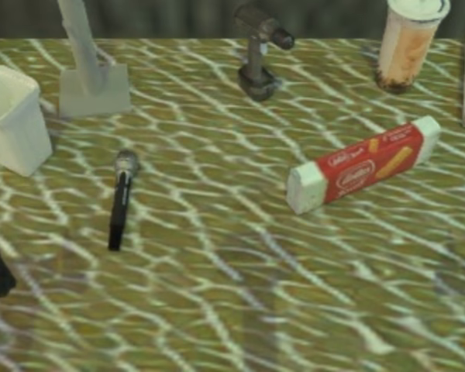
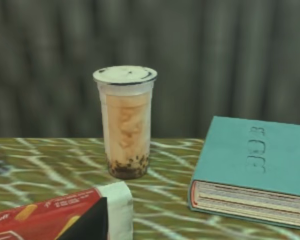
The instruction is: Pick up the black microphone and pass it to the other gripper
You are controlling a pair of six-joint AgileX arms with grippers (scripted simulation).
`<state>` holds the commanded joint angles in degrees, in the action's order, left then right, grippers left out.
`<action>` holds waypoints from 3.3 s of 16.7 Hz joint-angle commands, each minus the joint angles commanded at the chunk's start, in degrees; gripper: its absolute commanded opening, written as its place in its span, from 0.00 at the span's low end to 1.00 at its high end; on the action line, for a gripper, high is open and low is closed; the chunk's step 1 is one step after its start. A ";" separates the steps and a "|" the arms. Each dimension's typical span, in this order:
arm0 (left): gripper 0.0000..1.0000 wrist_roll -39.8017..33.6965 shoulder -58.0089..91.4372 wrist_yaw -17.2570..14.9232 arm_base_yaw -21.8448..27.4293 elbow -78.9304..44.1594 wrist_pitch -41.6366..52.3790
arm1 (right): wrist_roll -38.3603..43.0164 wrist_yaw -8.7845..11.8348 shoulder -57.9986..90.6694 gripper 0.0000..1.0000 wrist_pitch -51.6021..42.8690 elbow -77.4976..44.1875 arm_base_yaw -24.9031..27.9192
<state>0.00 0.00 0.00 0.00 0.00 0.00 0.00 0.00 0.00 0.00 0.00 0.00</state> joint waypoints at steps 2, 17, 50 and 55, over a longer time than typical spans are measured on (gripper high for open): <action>1.00 0.00 0.00 0.00 0.00 0.00 0.00 | 0.00 0.00 0.00 1.00 0.00 0.00 0.00; 1.00 -9.50 65.12 2.37 10.58 -46.98 31.62 | 0.00 0.00 0.00 1.00 0.00 0.00 0.00; 1.00 -15.97 126.81 3.92 18.16 -77.78 37.62 | 0.00 0.00 0.00 1.00 0.00 0.00 0.00; 0.70 -15.97 126.81 3.92 18.16 -77.78 37.62 | 0.00 0.00 0.00 1.00 0.00 0.00 0.00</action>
<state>-15.97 126.81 3.92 18.16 -77.78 37.62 0.00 0.00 0.00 0.00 0.00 0.00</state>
